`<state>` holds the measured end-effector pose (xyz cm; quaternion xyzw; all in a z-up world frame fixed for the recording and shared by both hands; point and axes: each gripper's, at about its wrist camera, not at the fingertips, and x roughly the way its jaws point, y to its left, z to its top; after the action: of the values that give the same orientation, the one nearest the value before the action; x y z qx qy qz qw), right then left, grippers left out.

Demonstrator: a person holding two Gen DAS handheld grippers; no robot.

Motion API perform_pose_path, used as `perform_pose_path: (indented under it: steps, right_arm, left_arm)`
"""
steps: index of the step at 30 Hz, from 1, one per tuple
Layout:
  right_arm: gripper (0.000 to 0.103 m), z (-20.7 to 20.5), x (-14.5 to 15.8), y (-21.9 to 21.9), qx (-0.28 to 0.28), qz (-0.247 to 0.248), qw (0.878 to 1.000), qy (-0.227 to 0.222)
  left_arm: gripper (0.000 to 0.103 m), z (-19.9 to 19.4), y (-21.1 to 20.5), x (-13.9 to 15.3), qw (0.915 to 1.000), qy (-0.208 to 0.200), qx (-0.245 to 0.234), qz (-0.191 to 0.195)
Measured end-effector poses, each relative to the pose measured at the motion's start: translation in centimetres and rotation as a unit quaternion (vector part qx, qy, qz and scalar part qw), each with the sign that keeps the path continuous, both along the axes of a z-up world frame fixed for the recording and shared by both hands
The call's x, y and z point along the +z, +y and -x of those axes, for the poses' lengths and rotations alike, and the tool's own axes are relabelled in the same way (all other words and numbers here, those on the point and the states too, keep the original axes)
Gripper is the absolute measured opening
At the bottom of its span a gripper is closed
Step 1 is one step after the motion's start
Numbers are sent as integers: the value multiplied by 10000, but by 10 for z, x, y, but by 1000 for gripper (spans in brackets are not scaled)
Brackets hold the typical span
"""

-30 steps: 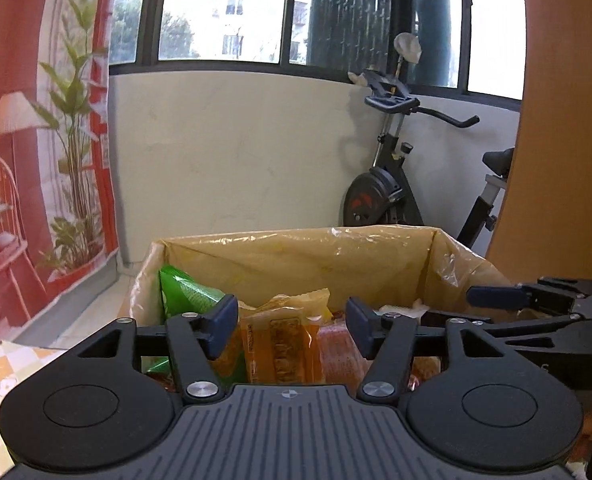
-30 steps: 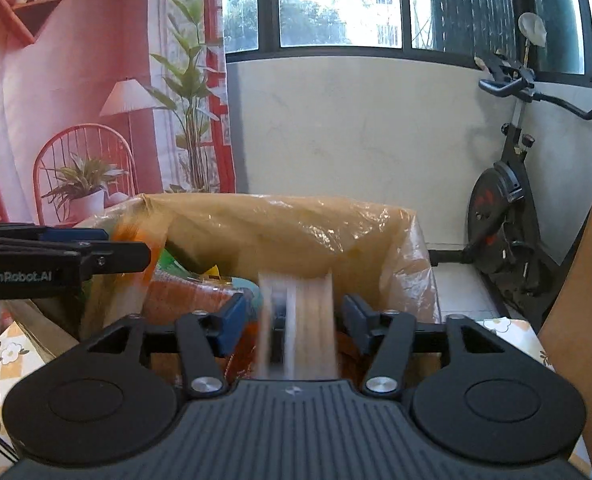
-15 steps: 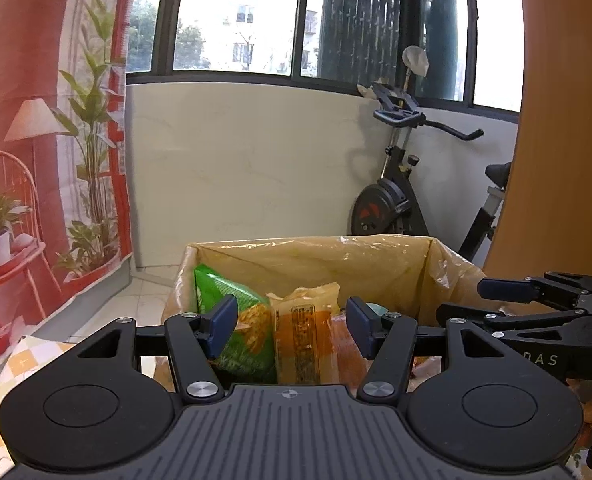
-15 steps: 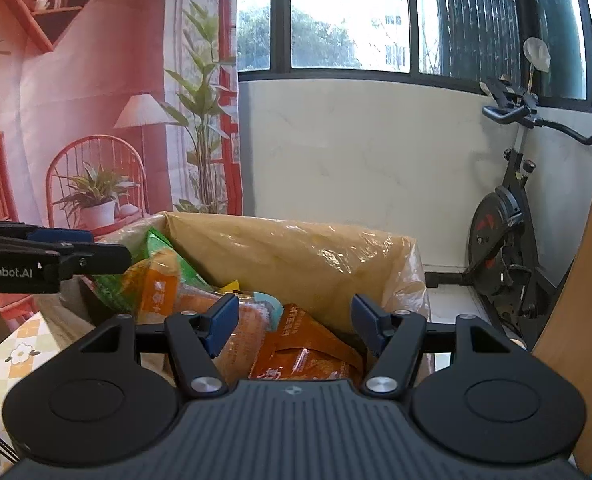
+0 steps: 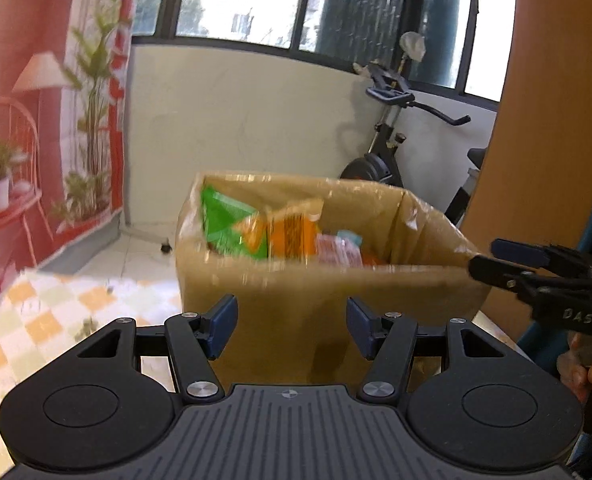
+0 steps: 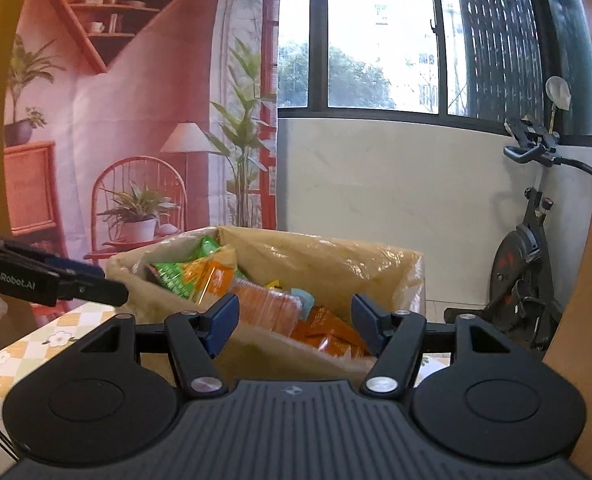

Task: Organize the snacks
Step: 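Withdraw both tools from the box back to the remaining snacks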

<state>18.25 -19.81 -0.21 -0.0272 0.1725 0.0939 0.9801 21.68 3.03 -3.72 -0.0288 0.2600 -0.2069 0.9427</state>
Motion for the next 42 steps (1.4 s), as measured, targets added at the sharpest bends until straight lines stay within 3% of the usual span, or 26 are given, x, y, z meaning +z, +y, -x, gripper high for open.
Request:
perform_pose_path:
  steps: [11, 22, 26, 32, 42]
  right_arm:
    - [66, 45, -42, -18, -257, -391, 9981, 412]
    - [65, 54, -125, -19, -264, -103, 9940, 1053]
    - [65, 54, -150, -18, -221, 104, 9924, 1203]
    - [65, 52, -170, -21, -332, -19, 9910, 1297]
    - [65, 58, -171, -21, -258, -23, 9928, 1166]
  left_arm:
    - [63, 6, -7, -71, 9958, 915, 100, 39]
    - [63, 16, 2, -129, 9816, 1836, 516, 97]
    - [63, 15, 1, -134, 9785, 1975, 590, 100]
    - [63, 26, -14, -136, 9773, 2027, 610, 84]
    - [63, 29, -36, -143, 9735, 2133, 799, -203]
